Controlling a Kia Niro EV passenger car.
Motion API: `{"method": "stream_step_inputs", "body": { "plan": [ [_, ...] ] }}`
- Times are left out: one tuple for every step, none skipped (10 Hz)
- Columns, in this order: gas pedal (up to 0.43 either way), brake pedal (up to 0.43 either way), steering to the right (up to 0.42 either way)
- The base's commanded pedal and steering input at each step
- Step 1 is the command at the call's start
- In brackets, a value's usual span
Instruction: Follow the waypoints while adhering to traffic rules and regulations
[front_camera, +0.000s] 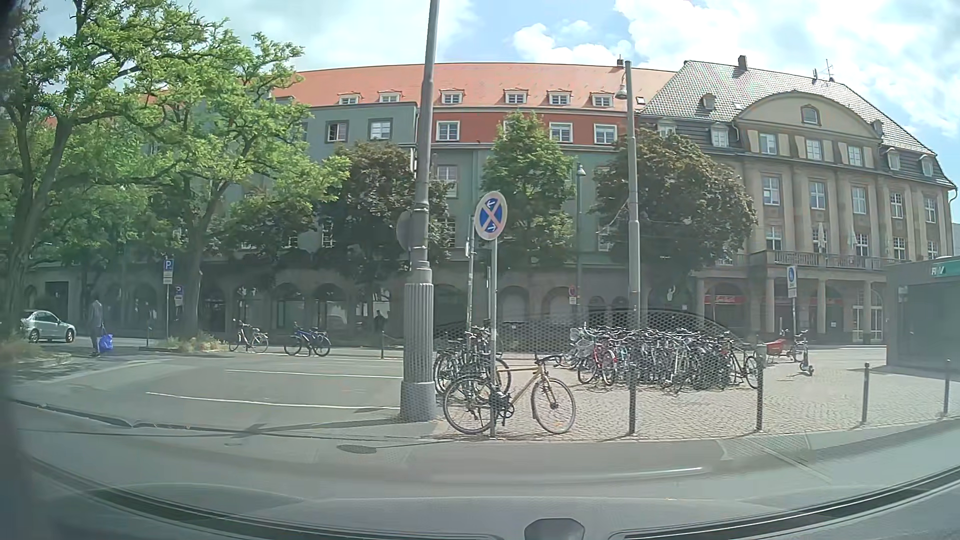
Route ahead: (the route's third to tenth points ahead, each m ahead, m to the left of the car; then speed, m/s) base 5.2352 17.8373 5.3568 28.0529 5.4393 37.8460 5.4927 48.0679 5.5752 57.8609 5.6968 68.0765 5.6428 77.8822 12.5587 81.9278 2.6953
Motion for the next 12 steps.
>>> {"method": "stream_step_inputs", "body": {
  "plan": [
    [0.020,0.030,-0.422],
    [0.020,0.030,-0.435],
    [0.028,0.024,-0.447],
    [0.028,0.024,-0.460],
    [0.028,0.030,-0.473],
    [0.028,0.030,-0.486],
    [0.028,0.024,-0.499],
    [0.028,0.030,-0.510],
    [0.028,0.024,-0.519],
    [0.020,0.030,-0.529],
    [0.020,0.030,-0.544],
    [0.020,0.030,-0.568]
  ]
}}
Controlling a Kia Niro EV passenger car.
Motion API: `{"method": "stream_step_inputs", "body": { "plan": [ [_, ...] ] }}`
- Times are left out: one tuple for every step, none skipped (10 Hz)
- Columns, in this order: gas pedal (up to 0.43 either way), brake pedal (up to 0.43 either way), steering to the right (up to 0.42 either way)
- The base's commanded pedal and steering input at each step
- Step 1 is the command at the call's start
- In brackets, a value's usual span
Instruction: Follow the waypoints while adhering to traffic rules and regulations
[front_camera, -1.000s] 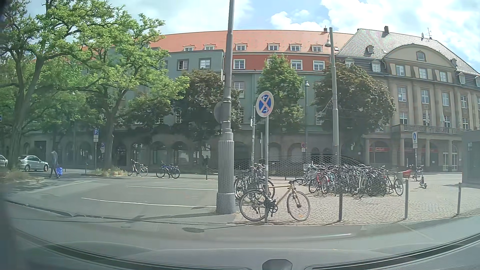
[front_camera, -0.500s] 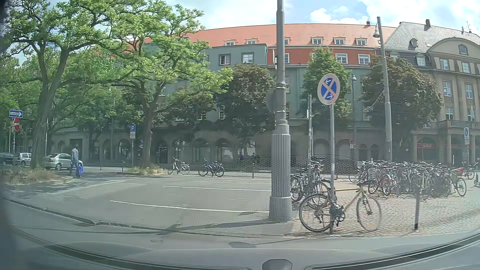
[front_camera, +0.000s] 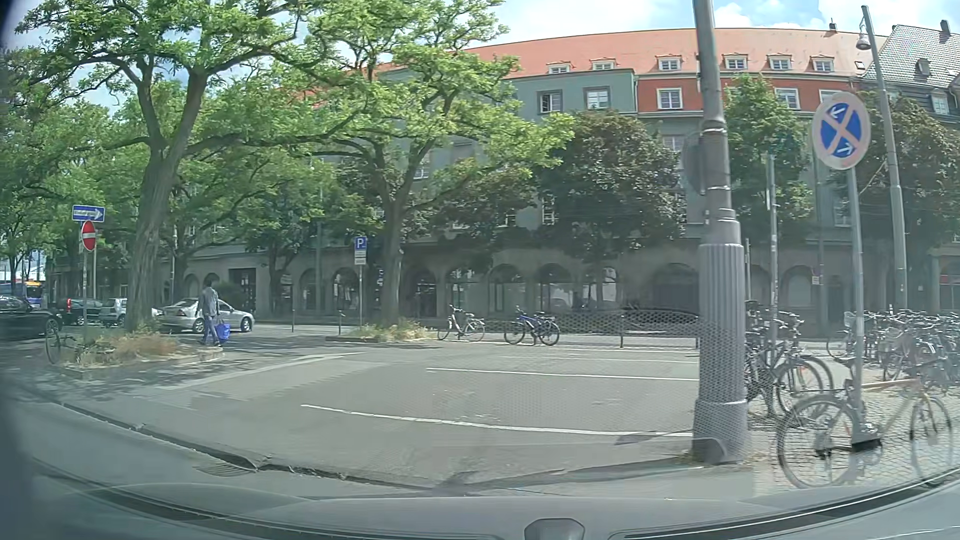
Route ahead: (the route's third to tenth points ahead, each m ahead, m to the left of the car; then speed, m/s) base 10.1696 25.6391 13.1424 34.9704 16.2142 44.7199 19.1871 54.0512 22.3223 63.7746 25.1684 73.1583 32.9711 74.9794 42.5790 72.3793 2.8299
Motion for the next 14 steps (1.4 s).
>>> {"method": "stream_step_inputs", "body": {
  "plan": [
    [0.020,0.030,-0.595],
    [0.020,0.024,-0.622],
    [0.020,0.024,-0.636],
    [0.020,0.024,-0.650],
    [0.020,0.030,-0.659],
    [0.020,0.030,-0.669],
    [0.020,0.030,-0.677],
    [0.020,0.030,-0.679],
    [0.020,0.030,-0.679],
    [0.020,0.024,-0.679],
    [0.020,0.024,-0.676],
    [0.020,0.030,-0.672],
    [0.020,0.030,-0.669],
    [0.020,0.024,-0.662]
  ]
}}
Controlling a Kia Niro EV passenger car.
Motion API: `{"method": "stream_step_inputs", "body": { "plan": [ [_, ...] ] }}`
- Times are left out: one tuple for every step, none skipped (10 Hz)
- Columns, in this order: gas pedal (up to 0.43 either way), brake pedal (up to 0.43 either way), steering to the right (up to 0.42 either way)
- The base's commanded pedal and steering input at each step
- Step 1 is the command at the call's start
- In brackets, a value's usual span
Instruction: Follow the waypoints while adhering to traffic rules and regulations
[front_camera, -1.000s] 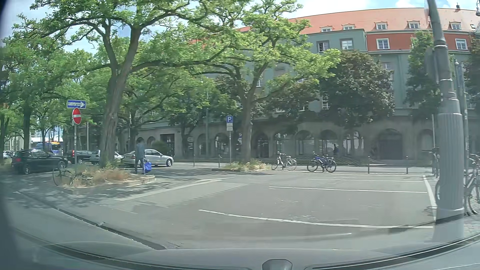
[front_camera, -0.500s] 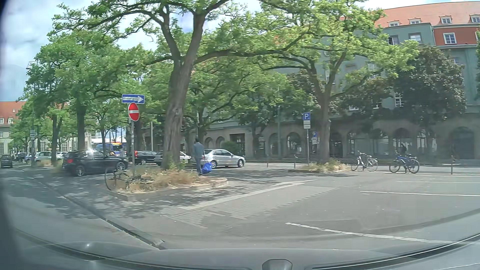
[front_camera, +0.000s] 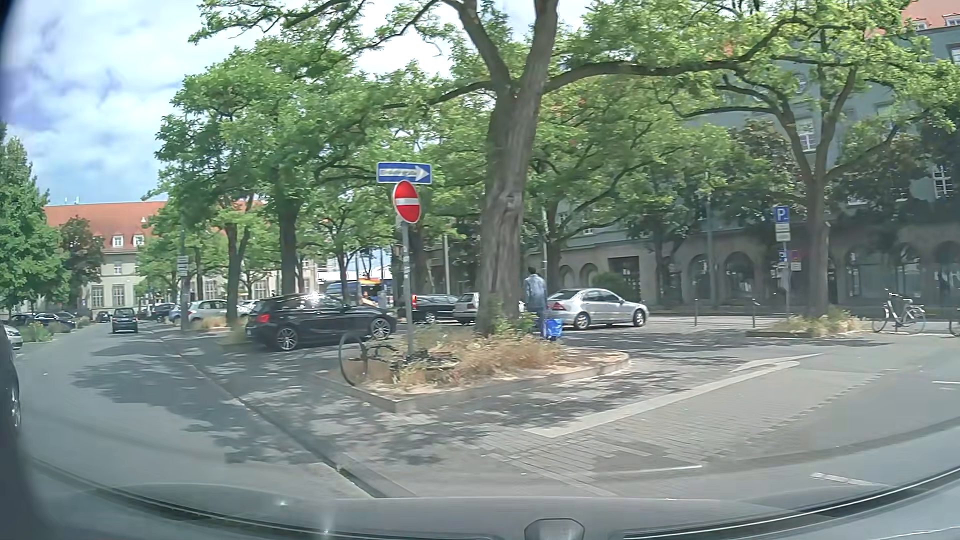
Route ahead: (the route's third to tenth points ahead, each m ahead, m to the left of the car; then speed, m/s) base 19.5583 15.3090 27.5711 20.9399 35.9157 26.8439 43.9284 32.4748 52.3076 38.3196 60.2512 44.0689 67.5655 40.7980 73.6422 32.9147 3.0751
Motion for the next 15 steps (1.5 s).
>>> {"method": "stream_step_inputs", "body": {
  "plan": [
    [0.020,0.024,-0.649],
    [0.020,0.024,-0.628],
    [0.028,0.024,-0.610],
    [0.039,0.030,-0.594],
    [0.039,0.030,-0.577],
    [0.039,0.030,-0.559],
    [0.039,0.024,-0.539],
    [0.039,0.024,-0.516],
    [0.039,0.030,-0.477],
    [0.039,0.030,-0.435],
    [0.039,0.024,-0.397],
    [0.039,0.030,-0.358],
    [0.039,0.024,-0.319],
    [0.047,0.024,-0.285],
    [0.047,0.030,-0.243]
  ]
}}
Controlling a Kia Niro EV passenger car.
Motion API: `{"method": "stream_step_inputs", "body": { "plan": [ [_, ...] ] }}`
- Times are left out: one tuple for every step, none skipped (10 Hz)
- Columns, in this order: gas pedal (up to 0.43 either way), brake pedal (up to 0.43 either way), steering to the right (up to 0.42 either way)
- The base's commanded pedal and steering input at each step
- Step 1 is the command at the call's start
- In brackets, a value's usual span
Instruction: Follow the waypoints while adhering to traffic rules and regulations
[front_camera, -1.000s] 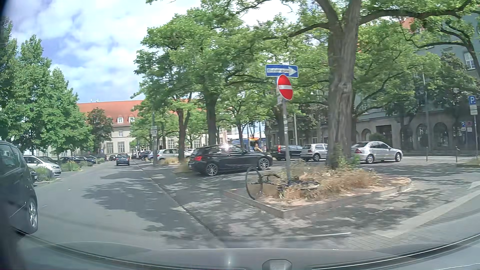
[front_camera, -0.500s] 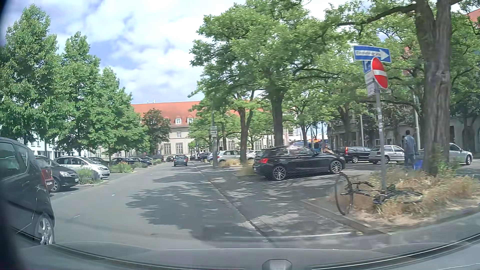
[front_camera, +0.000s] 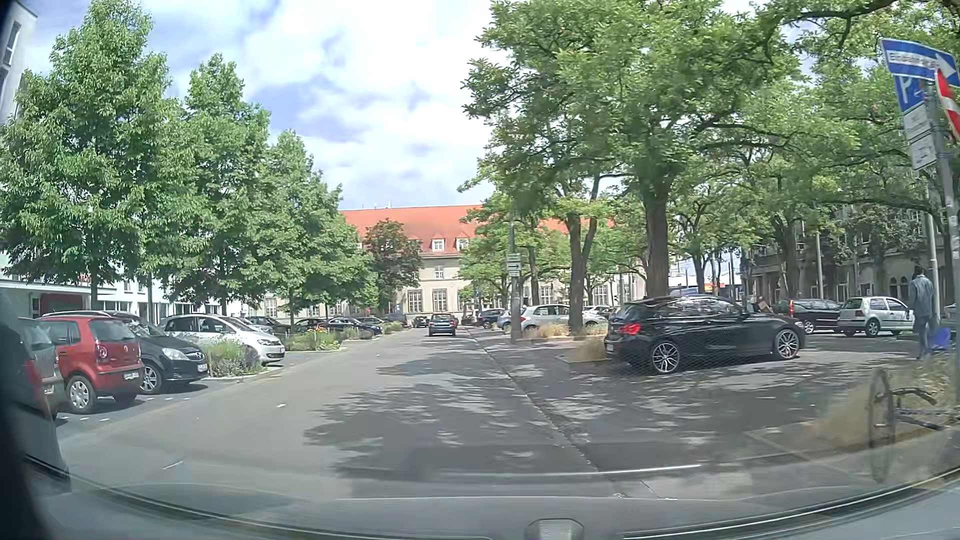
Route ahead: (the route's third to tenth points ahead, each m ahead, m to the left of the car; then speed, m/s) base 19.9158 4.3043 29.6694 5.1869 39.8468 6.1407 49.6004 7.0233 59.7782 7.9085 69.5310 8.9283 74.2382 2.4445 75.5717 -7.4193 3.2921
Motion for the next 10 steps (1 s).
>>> {"method": "stream_step_inputs", "body": {
  "plan": [
    [0.047,0.030,-0.206],
    [0.047,0.030,-0.184],
    [0.047,0.030,-0.156],
    [0.047,0.024,-0.138],
    [0.047,0.030,-0.124],
    [0.047,0.030,-0.115],
    [0.047,0.030,-0.099],
    [0.047,0.030,-0.088],
    [0.047,0.030,-0.080],
    [0.047,0.030,-0.065]
  ]
}}
